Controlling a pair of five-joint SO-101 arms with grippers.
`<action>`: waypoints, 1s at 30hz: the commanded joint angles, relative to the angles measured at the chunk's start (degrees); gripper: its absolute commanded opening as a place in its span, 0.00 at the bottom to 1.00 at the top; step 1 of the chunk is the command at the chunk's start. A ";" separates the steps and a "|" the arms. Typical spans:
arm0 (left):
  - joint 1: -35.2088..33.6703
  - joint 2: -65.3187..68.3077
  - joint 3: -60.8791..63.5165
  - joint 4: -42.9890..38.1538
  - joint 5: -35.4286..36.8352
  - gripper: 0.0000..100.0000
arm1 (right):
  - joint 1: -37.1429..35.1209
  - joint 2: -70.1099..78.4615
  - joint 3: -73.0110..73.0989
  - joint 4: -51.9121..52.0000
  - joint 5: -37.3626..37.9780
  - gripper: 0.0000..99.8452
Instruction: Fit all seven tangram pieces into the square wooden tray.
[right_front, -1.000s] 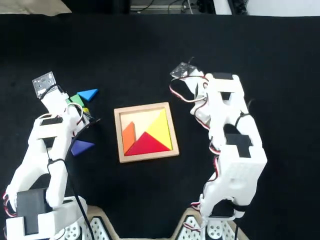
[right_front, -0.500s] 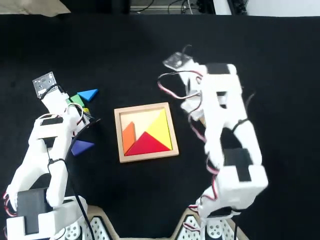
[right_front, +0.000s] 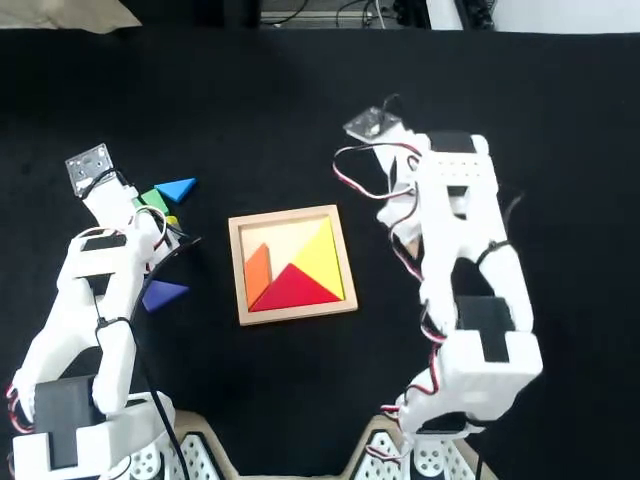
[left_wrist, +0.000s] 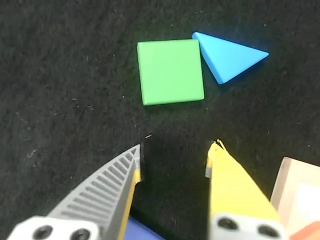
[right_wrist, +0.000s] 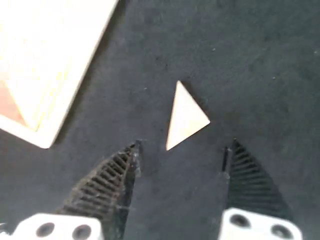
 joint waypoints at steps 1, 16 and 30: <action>0.48 -1.67 -0.22 -1.05 -0.26 0.22 | 0.44 1.01 0.48 -3.60 1.14 0.28; 0.48 -1.67 -0.22 -1.14 -0.26 0.22 | -0.53 10.51 0.31 -10.46 1.05 0.28; 0.48 -1.67 -0.22 -1.14 -0.26 0.22 | -0.35 10.59 1.63 -9.76 1.14 0.23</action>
